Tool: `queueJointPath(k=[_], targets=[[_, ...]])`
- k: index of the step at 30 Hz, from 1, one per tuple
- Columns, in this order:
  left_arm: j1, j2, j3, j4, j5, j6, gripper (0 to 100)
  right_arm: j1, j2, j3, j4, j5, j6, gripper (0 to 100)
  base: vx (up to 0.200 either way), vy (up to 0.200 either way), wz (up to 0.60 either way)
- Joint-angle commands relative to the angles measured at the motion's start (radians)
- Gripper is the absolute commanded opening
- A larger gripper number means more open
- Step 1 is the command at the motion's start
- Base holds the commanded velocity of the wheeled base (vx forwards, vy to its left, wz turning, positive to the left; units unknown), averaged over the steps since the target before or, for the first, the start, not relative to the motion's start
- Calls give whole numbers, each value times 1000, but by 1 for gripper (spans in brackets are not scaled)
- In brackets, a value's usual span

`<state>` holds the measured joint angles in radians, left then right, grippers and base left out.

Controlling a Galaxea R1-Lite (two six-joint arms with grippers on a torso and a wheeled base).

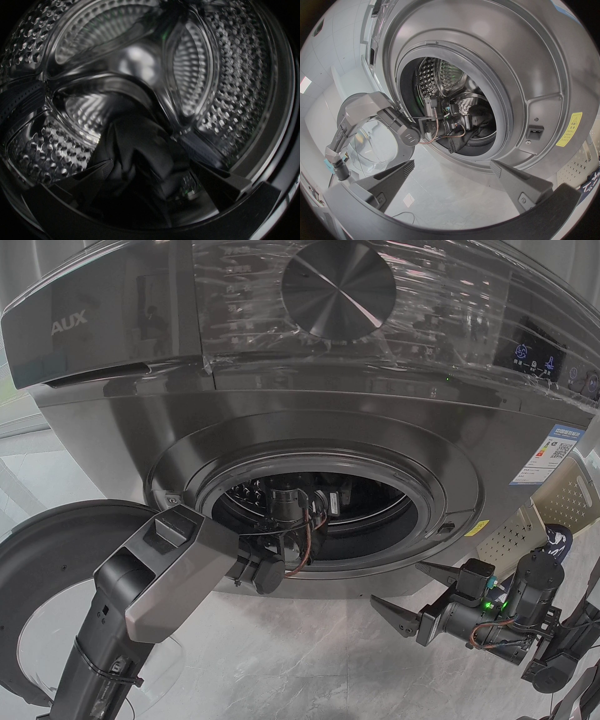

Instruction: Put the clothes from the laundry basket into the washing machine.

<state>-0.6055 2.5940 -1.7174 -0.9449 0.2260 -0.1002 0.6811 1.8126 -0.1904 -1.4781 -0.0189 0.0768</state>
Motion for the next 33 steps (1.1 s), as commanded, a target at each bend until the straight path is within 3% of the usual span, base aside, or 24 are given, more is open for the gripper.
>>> queueJointPath(k=[1, 9, 10, 13, 23, 26, 28, 33], targets=[[-25, -175, 229, 66, 10, 11, 100, 2, 4, 2, -1, -1, 0, 100, 0, 0, 0], [-2, -120, 233, 78, 9, 28, 100, 3, 8, 2, -1, -1, 0, 100, 0, 0, 0], [1, -111, 229, 77, 9, 33, 0, 3, 8, 0, -1, 1, 0, 100, 0, 0, 0], [9, -98, 226, 80, 9, 43, 0, 3, 8, 2, -1, 1, 0, 100, 0, 0, 0], [21, -46, 105, 66, 4, 31, 0, 9, 8, 0, -1, -3, 0, 100, 0, 0, 0], [20, -3, -53, 64, 4, -29, 0, 9, 7, 0, -1, -3, 0, 100, 0, 0, 0], [20, 14, -114, 63, 4, -52, 0, 9, 7, -1, -1, -3, 0, 100, 0, 0, 0], [16, 31, -183, 48, 4, -65, 0, 9, 7, -1, -1, -3, 0, 100, 0, 0, 0]])
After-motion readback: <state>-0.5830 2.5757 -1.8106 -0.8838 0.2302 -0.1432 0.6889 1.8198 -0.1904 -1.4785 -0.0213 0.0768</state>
